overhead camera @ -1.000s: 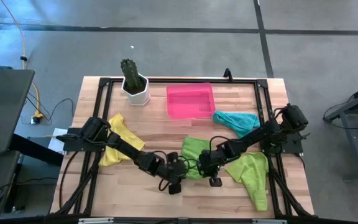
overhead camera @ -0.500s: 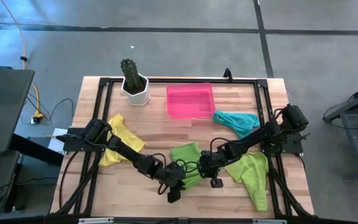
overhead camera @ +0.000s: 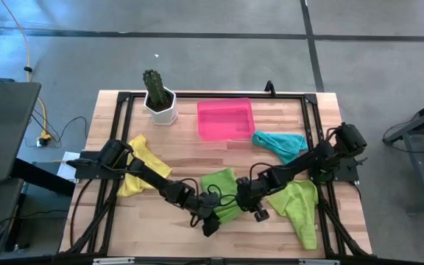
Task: Roll microfiber towels into tight, uniform cylinder then place into a basket
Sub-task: Roll the green microfiber cloth
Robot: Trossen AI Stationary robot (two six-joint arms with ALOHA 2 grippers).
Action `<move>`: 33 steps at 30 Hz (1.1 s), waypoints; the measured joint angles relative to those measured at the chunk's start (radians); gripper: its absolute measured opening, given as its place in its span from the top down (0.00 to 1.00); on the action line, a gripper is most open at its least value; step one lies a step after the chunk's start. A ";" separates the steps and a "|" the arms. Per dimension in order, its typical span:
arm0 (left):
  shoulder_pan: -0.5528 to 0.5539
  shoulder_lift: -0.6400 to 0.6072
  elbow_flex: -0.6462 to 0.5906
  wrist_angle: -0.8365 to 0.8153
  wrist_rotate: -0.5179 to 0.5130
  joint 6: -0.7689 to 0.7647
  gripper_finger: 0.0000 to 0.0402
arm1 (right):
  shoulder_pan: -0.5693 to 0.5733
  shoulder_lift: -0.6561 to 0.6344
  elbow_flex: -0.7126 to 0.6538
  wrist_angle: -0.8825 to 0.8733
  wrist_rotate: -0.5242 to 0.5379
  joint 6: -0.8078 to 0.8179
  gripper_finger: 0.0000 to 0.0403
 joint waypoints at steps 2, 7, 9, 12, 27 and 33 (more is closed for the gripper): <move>0.000 0.002 0.000 -0.001 0.002 -0.020 0.82 | 0.008 -0.016 0.025 -0.049 0.005 -0.044 0.62; 0.007 0.002 0.001 -0.011 0.010 -0.040 0.88 | 0.101 -0.040 0.055 -0.054 0.125 -0.176 0.59; 0.014 0.002 0.001 -0.010 0.024 -0.043 0.90 | 0.151 -0.036 0.053 -0.048 0.216 -0.219 0.60; 0.022 0.002 0.001 -0.014 0.043 -0.044 0.91 | 0.215 -0.023 0.053 -0.040 0.367 -0.224 0.61; 0.040 0.002 0.000 0.007 0.099 -0.048 0.91 | 0.282 0.086 0.053 0.069 0.583 -0.184 0.67; 0.040 0.002 0.000 0.007 0.101 -0.047 0.91 | 0.312 0.061 0.072 0.071 0.638 -0.185 0.67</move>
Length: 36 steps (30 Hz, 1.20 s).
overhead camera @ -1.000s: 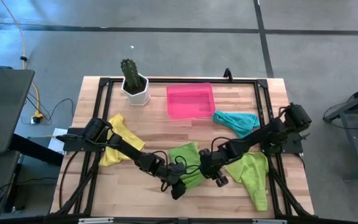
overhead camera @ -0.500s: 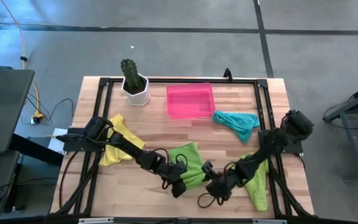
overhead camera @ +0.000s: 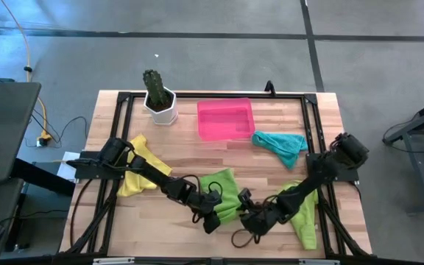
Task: Roll microfiber towels into tight, uniform cylinder then place into a basket
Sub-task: Roll the green microfiber cloth
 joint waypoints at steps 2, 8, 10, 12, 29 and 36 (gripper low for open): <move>0.000 0.000 0.000 0.000 0.000 0.000 0.91 | 0.018 -0.009 0.012 0.012 -0.005 0.005 0.67; 0.007 0.000 0.000 0.001 0.006 0.000 0.91 | 0.016 -0.001 -0.022 0.037 -0.036 0.127 0.67; 0.006 0.000 0.000 0.001 0.005 0.002 0.91 | 0.011 -0.001 -0.028 0.046 -0.034 0.138 0.67; 0.006 0.000 0.000 0.001 0.005 0.003 0.91 | 0.003 -0.001 -0.033 0.063 -0.041 0.138 0.67; 0.006 0.000 0.000 0.005 0.000 0.010 0.91 | -0.024 0.026 -0.037 0.099 -0.099 0.130 0.62; 0.006 0.000 0.000 0.005 0.000 0.015 0.91 | -0.058 0.065 -0.037 0.103 -0.134 0.129 0.62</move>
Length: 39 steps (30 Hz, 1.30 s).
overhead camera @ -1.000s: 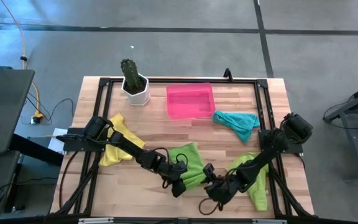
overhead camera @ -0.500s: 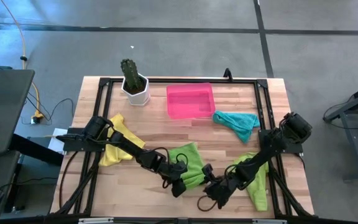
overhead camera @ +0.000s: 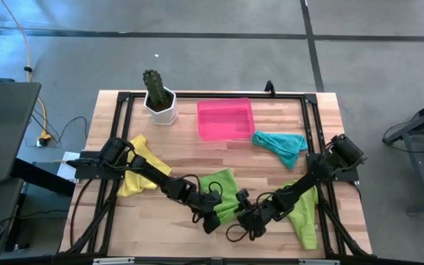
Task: Roll microfiber towels into tight, uniform cylinder then place into a basket
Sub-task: Roll the green microfiber cloth
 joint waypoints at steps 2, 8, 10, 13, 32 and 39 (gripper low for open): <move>0.000 0.000 0.000 0.000 0.000 0.000 0.91 | 0.003 0.000 0.000 0.002 0.031 -0.016 0.62; 0.000 0.000 0.000 0.000 0.000 0.000 0.91 | -0.011 0.000 0.001 -0.039 0.056 -0.042 0.62; 0.000 0.000 0.000 0.000 0.000 -0.001 0.91 | -0.023 0.001 0.001 -0.043 0.055 -0.042 0.62; 0.000 0.000 0.000 0.001 0.000 -0.008 0.91 | -0.038 0.006 0.001 -0.045 0.047 -0.042 0.62; 0.010 -0.072 -0.003 0.054 0.031 0.189 0.91 | -0.058 0.008 0.003 -0.094 -0.053 0.077 0.95; 0.005 -0.123 -0.002 0.051 0.031 0.319 0.87 | -0.068 -0.004 0.002 -0.094 -0.216 0.132 0.97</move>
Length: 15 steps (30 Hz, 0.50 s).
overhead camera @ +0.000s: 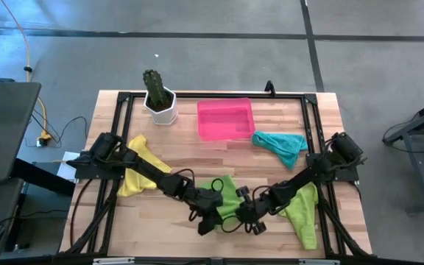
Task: Roll microfiber towels into tight, uniform cylinder then place into a basket
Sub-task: Roll the green microfiber cloth
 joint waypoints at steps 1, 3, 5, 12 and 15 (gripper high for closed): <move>-0.002 -0.005 0.000 0.001 0.000 0.018 0.86 | -0.005 -0.003 0.000 0.000 -0.037 0.000 0.98; -0.008 -0.010 0.000 0.000 -0.001 0.058 0.83 | -0.021 -0.008 -0.001 0.000 -0.113 0.004 0.99; -0.017 -0.014 0.000 0.002 -0.003 0.109 0.81 | -0.039 -0.009 -0.001 0.000 -0.184 0.020 0.99; -0.093 -0.014 0.001 -0.003 -0.221 0.444 0.79 | -0.123 -0.007 -0.004 0.021 -0.330 0.150 0.99; -0.130 -0.014 0.001 0.002 -0.318 0.553 0.79 | -0.151 -0.006 -0.004 0.025 -0.368 0.234 0.99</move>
